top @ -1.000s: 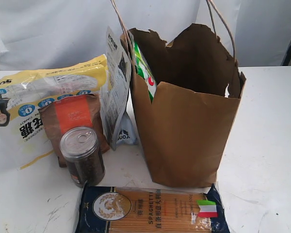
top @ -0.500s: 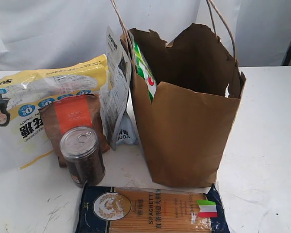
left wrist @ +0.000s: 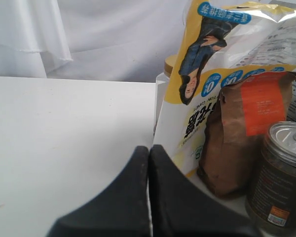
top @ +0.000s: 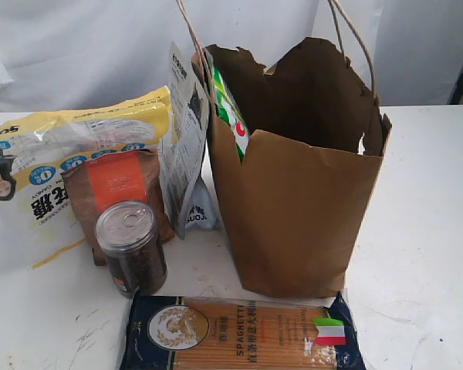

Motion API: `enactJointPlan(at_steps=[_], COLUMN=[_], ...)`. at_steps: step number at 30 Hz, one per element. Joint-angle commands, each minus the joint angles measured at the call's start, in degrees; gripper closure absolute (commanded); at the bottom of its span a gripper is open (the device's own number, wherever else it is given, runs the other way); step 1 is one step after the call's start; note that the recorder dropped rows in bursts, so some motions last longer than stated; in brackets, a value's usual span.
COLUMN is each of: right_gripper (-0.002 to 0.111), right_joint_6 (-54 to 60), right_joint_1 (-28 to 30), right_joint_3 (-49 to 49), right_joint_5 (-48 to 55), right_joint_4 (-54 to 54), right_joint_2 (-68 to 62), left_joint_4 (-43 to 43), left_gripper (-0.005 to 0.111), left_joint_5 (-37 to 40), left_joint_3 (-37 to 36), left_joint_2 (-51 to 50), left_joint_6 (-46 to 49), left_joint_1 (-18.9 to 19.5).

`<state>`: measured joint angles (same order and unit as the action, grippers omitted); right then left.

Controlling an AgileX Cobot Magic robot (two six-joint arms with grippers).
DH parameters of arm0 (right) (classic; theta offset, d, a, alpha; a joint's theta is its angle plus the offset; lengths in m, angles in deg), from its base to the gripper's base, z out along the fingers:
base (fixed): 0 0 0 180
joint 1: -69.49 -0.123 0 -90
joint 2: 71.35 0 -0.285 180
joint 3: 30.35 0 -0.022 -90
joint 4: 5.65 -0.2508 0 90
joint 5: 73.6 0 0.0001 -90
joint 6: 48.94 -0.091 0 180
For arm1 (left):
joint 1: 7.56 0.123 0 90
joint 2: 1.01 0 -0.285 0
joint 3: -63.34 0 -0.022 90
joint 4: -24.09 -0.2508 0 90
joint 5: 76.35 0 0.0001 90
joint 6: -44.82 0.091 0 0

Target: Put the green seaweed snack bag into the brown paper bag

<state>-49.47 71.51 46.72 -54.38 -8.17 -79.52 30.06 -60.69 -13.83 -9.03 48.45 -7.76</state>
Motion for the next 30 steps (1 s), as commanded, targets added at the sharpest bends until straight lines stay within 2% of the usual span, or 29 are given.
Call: enactJointPlan(at_steps=[1, 30], right_gripper=[0.108, 0.108], right_joint_6=[0.53, -0.32], right_joint_1=[0.32, 0.32], right_joint_3=[0.14, 0.14], right_joint_5=[0.11, 0.11], right_joint_4=[-0.35, -0.34], right_joint_2=[0.37, 0.37], left_joint_4=[0.66, 0.66], left_gripper=[0.107, 0.107], left_joint_5=[-0.47, -0.47], left_joint_3=[-0.04, -0.04], left_joint_2=[0.24, 0.24], left_joint_6=[-0.09, -0.09], left_joint_1=[-0.09, -0.09])
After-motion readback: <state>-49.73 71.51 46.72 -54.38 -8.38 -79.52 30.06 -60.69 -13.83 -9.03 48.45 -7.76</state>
